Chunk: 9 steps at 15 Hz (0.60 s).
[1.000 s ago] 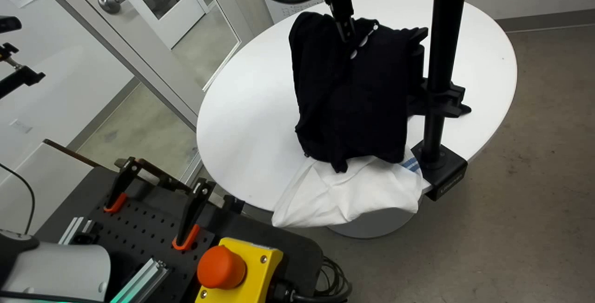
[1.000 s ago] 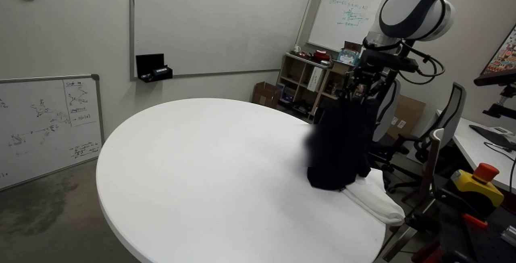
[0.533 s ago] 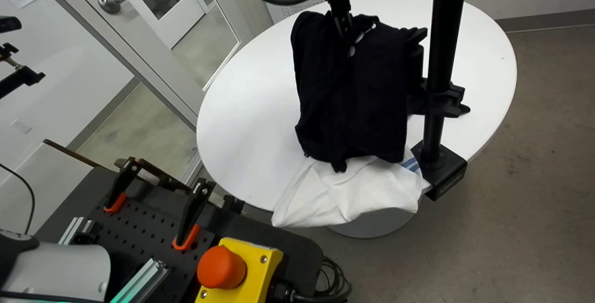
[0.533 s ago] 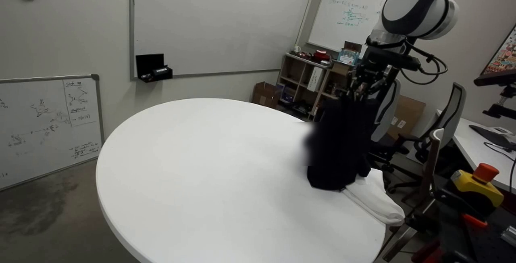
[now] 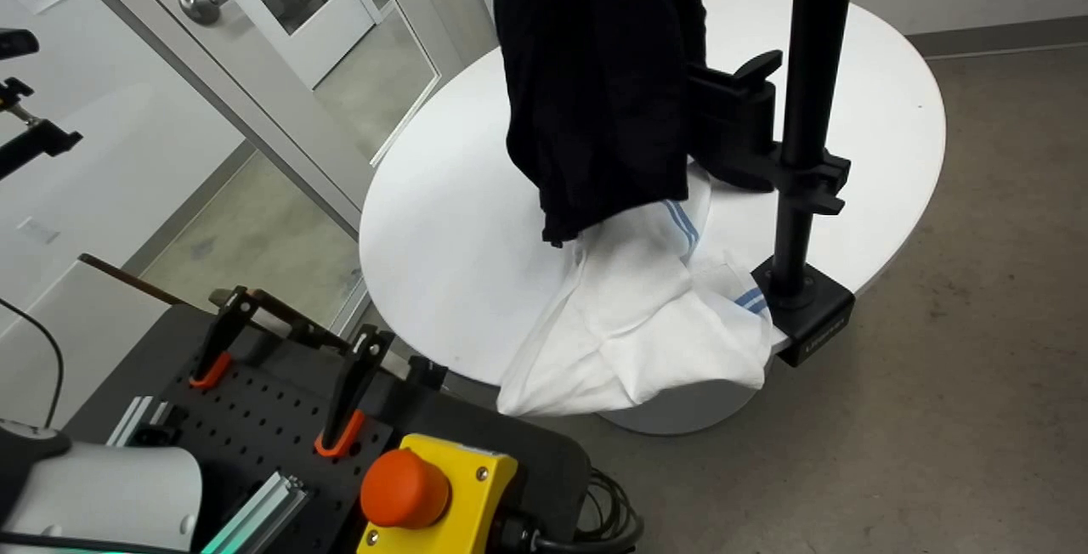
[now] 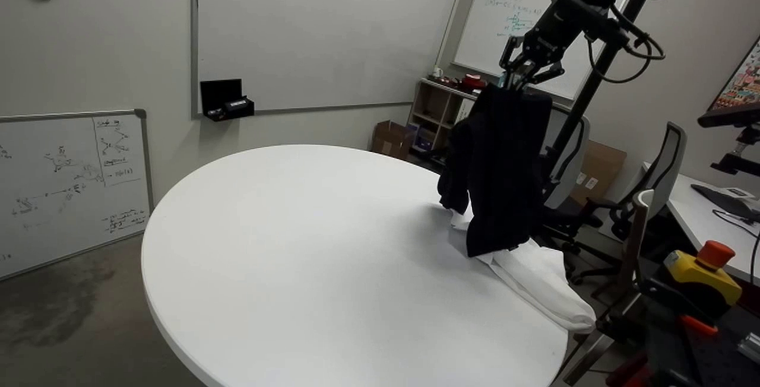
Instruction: Remove the black t-shirt from the black stand
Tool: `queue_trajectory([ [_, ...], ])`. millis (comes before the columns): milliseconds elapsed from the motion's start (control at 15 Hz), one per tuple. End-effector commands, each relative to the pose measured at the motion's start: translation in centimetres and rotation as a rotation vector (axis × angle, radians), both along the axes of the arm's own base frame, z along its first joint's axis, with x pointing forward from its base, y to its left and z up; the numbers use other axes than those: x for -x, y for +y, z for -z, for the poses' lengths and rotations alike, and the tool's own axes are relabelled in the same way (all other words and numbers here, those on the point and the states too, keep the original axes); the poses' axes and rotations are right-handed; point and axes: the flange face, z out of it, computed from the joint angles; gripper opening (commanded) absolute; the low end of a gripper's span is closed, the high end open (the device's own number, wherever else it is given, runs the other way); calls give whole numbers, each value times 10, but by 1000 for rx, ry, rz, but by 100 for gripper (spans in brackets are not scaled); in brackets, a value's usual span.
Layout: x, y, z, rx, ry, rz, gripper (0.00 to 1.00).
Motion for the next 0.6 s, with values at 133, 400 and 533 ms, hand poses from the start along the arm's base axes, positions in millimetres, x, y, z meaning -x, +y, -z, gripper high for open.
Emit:
queue_trajectory([
  [133, 15, 65, -93, -88, -187, -206, 3],
  [400, 29, 120, -131, -161, -233, -397, 3],
  [533, 33, 152, -137, -201, -211, -499, 3],
])
